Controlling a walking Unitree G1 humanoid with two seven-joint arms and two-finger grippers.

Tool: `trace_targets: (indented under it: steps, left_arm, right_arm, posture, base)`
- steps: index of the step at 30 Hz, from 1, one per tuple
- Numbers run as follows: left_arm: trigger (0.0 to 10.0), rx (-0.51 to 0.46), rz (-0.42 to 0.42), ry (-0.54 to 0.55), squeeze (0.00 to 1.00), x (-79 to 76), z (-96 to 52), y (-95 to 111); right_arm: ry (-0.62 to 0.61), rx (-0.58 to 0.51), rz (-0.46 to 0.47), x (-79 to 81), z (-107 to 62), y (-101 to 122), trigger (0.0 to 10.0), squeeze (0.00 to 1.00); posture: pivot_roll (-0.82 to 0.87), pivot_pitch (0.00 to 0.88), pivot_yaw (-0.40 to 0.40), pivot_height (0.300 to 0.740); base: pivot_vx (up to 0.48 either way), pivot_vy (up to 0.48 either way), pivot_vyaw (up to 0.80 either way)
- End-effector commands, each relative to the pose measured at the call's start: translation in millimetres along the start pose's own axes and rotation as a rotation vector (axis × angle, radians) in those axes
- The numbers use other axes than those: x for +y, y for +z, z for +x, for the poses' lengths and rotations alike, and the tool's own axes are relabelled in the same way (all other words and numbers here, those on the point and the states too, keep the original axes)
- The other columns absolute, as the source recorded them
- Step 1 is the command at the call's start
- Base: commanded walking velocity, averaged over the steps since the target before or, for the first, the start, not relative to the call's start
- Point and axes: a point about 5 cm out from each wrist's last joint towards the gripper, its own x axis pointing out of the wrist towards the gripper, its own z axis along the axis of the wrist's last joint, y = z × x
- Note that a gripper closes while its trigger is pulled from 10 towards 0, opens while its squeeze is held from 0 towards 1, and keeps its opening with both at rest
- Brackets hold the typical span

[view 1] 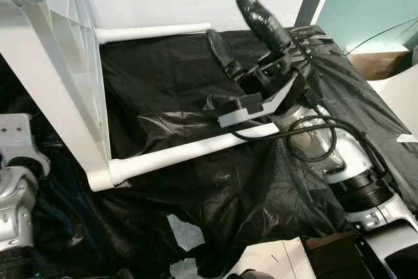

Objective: Building children table

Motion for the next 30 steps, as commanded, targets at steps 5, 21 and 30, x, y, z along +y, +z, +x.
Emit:
trace_targets:
  steps: [5, 21, 30]
  left_arm:
    - [10.0, 0.014, -0.006, 0.021, 0.00, -7.7, 7.3, -7]
    - [10.0, 0.000, -0.007, 0.016, 0.00, -18.4, 16.2, -3]
    - [10.0, -0.011, -0.006, 0.011, 0.00, -19.7, 18.0, 2]
  right_arm:
    - [-0.093, 0.050, -0.059, -7.8, 13.0, -12, 10.0, 0.00]
    - [-0.049, 0.143, -0.023, -6.8, 52.6, -21, 10.0, 0.00]
    - [0.065, 0.175, 0.018, -2.4, 73.1, -20, 10.0, 0.00]
  posture:
    - [0.05, 0.086, -0.044, 0.740]
    - [0.06, 0.104, -0.033, 0.740]
    - [0.07, 0.113, -0.033, 0.740]
  base:
    - [0.000, 0.000, 0.00]
    - [0.000, 0.000, 0.00]
    - [0.000, 0.000, 0.00]
